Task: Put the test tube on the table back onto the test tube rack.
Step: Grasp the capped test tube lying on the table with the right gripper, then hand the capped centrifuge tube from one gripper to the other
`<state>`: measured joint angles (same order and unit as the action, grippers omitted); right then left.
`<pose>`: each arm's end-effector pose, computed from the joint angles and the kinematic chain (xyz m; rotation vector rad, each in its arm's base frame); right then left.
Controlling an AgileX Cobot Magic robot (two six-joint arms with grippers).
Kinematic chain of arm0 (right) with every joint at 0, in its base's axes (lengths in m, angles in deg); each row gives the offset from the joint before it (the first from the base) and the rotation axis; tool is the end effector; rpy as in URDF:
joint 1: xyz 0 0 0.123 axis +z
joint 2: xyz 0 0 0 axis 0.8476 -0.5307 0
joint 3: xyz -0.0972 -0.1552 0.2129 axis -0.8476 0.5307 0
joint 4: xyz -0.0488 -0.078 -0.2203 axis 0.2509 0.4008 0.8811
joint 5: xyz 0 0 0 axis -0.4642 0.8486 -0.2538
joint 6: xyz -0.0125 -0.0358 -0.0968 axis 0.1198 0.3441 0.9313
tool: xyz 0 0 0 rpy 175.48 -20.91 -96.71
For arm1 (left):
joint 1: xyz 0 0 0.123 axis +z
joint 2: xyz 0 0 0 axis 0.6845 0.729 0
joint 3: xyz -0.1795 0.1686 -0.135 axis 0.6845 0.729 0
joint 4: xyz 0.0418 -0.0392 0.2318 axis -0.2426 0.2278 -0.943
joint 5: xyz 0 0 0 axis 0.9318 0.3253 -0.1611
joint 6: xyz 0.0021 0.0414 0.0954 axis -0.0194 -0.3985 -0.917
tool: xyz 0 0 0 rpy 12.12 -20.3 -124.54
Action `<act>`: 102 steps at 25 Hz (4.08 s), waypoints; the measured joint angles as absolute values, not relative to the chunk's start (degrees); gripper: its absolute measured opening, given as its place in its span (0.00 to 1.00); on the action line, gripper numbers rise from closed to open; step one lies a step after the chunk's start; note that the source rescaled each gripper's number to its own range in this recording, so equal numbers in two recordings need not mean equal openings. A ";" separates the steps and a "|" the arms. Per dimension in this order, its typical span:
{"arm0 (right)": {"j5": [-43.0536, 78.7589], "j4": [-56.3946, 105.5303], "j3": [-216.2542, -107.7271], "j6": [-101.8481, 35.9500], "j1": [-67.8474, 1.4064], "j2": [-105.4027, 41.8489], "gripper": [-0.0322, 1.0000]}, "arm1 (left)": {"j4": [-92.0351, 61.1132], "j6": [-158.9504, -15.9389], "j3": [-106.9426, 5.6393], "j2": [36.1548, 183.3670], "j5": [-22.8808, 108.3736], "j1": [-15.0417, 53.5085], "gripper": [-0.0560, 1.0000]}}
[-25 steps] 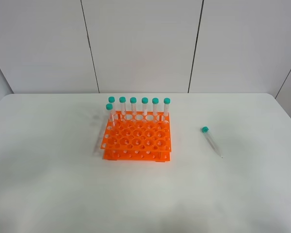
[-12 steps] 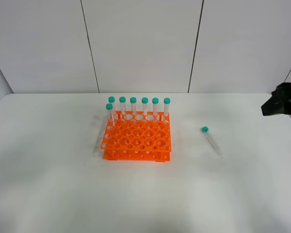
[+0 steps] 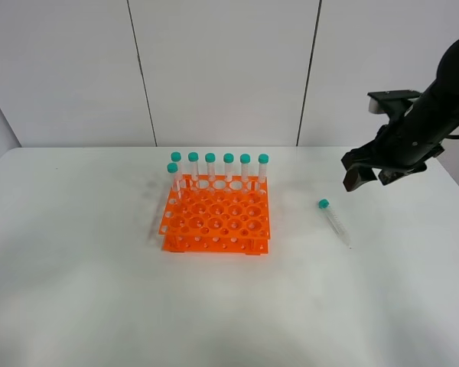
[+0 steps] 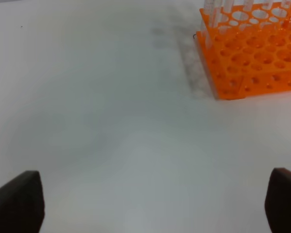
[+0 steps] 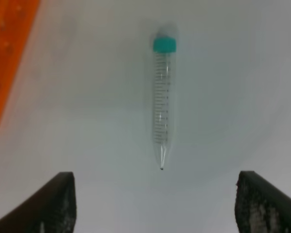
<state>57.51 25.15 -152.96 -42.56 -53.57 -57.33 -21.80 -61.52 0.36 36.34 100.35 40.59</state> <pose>0.3402 0.0360 0.2242 -0.3352 2.7879 0.1182 -0.0027 -0.0112 0.2641 0.1986 2.0381 -0.0897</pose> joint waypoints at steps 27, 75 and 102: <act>50.71 26.38 -153.55 -43.36 -53.31 -74.99 0.93 | -21.80 -61.52 0.36 36.34 100.35 40.59 1.00; 50.28 28.91 -153.86 -47.14 -51.11 -78.71 0.89 | -21.80 -61.52 0.36 36.34 100.35 40.59 1.00; 54.56 29.98 -154.20 -42.40 -51.11 -61.20 0.06 | -21.80 -61.52 0.36 36.34 100.35 40.59 1.00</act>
